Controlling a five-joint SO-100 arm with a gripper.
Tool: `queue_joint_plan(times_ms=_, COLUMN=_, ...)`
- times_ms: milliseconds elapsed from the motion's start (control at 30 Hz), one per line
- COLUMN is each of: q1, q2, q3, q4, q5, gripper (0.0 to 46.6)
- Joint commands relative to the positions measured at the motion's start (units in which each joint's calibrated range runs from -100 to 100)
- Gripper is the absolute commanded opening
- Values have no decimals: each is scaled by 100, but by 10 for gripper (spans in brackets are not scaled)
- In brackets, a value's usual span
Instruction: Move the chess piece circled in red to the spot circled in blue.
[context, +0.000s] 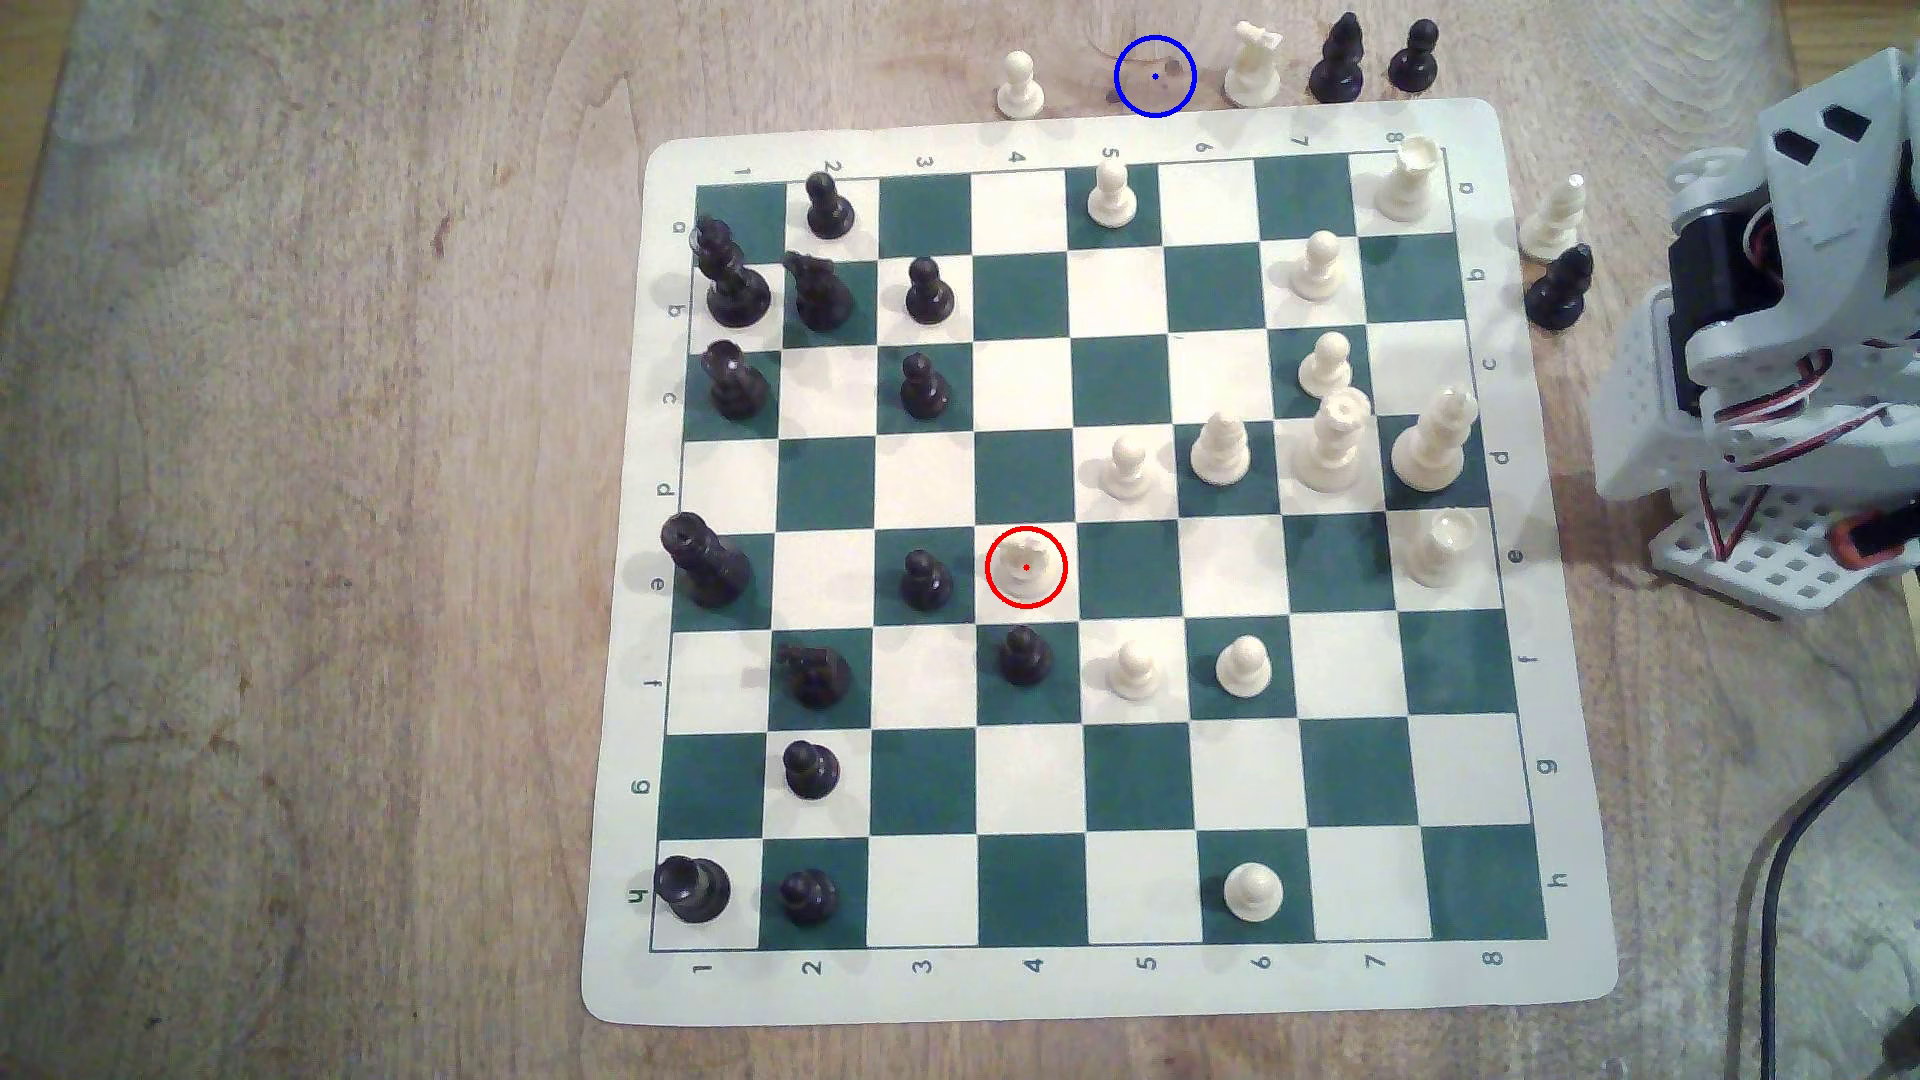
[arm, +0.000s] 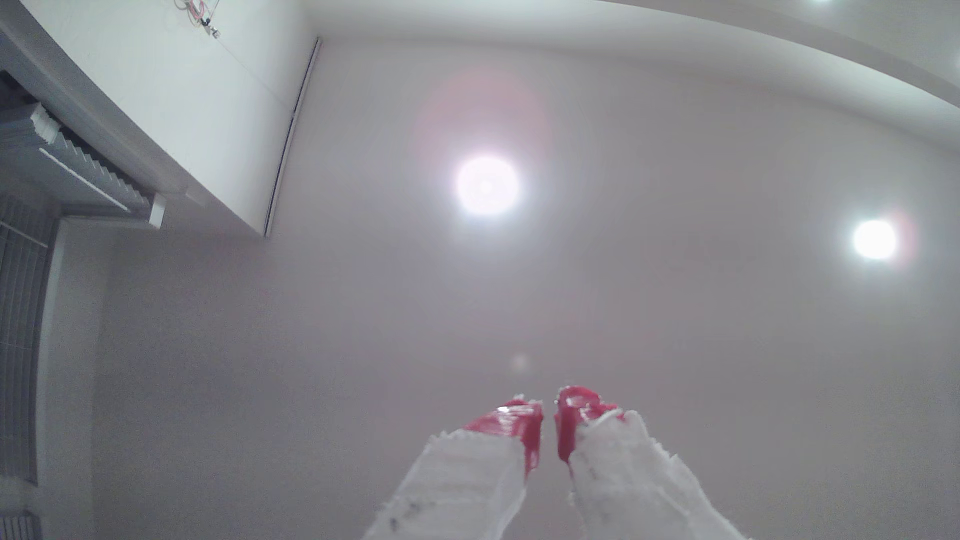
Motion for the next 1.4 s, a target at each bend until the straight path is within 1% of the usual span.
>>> queue_joint_plan(times_ms=0, q1=55, q2=-11, q3=108, q4=-71, q5=-10, gripper=17)
queue_joint_plan(times_ms=67, q1=55, q2=-11, q3=108, q4=134, q5=-10, gripper=17)
queue_joint_plan(times_ms=133, q1=-8, q2=-11, q3=108, q4=691, q5=-10, gripper=17)
queue_joint_plan(times_ms=333, q1=-47, q2=-3, q3=-73, q4=3001, q5=-20, gripper=17)
queue_joint_plan(times_ms=500, q1=-149, q2=-3, q3=-816, q4=5908, q5=-44, gripper=17)
queue_joint_plan(times_ms=533, q1=-133, q2=-3, q3=-1007, q4=6711, q5=-49, gripper=17)
queue_joint_plan(times_ms=667, q1=-47, q2=6, q3=-1433, q4=8381, q5=-54, gripper=17)
queue_joint_plan(times_ms=700, q1=-39, q2=6, q3=-1623, q4=9094, q5=-54, gripper=17)
queue_joint_plan(times_ms=800, q1=-24, q2=6, q3=-2067, q4=10511, q5=-54, gripper=17)
queue_joint_plan(times_ms=833, q1=39, q2=6, q3=-2294, q4=11322, q5=-54, gripper=17)
queue_joint_plan(times_ms=867, q1=62, q2=6, q3=-2394, q4=11698, q5=-54, gripper=17)
queue_joint_plan(times_ms=967, q1=-8, q2=362, q3=-2666, q4=12264, q5=-20, gripper=16)
queue_joint_plan(times_ms=1100, q1=-133, q2=1092, q3=-3201, q4=12960, q5=-49, gripper=16)
queue_joint_plan(times_ms=1200, q1=-360, q2=1652, q3=-3600, q4=13238, q5=-63, gripper=16)
queue_joint_plan(times_ms=1267, q1=-485, q2=1933, q3=-3863, q4=13435, q5=-215, gripper=17)
queue_joint_plan(times_ms=1367, q1=-774, q2=2518, q3=-4216, q4=13607, q5=-215, gripper=12)
